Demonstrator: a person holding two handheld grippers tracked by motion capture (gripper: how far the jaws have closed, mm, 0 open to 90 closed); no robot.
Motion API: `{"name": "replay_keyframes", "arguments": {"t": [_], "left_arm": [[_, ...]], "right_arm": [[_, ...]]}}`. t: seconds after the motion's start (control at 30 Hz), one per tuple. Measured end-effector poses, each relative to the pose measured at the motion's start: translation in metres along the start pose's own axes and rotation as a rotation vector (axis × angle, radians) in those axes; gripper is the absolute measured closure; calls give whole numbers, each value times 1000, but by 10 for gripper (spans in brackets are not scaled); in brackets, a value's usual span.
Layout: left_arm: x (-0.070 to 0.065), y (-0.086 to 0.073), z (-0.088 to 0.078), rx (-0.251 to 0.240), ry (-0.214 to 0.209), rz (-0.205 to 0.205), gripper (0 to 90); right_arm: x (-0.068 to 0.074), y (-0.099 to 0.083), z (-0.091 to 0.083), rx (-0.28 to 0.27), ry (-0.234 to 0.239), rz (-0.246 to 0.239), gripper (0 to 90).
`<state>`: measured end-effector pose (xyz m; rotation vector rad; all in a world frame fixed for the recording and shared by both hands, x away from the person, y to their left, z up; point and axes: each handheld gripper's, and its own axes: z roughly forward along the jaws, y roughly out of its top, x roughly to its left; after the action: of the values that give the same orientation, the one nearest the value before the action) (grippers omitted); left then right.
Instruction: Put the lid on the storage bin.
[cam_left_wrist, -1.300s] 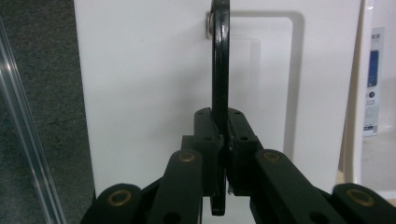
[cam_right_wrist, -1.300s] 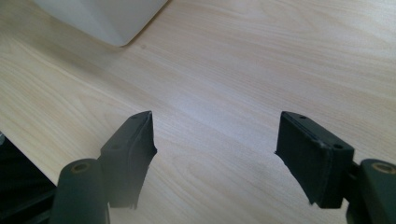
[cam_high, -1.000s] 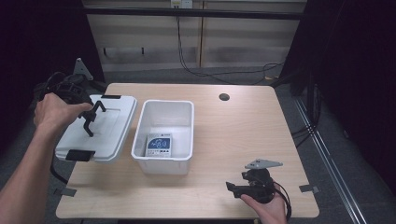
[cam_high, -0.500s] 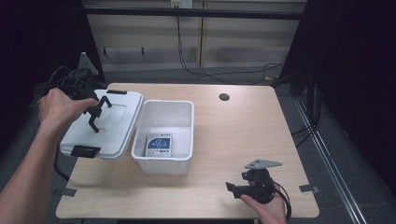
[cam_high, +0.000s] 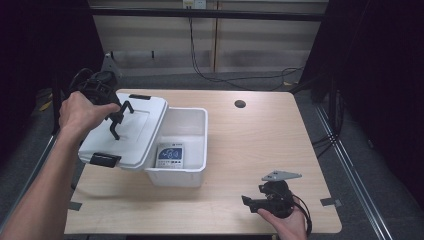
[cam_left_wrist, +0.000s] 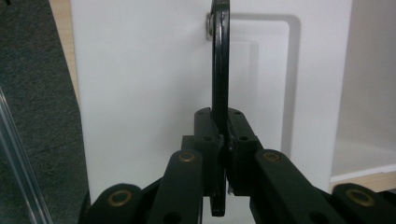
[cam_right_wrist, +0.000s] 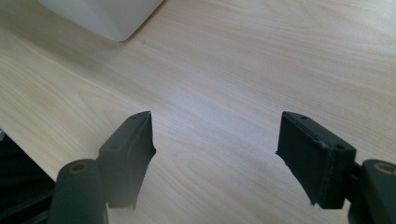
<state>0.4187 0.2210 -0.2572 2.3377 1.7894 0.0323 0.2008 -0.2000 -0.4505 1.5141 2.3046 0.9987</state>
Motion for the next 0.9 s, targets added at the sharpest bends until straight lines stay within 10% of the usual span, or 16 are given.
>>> {"name": "replay_keyframes", "arguments": {"t": [0.9], "left_arm": [[-56, 11, -1, -31, 16, 3, 851]], "right_arm": [[2, 0, 1, 5, 0, -3, 263]]}}
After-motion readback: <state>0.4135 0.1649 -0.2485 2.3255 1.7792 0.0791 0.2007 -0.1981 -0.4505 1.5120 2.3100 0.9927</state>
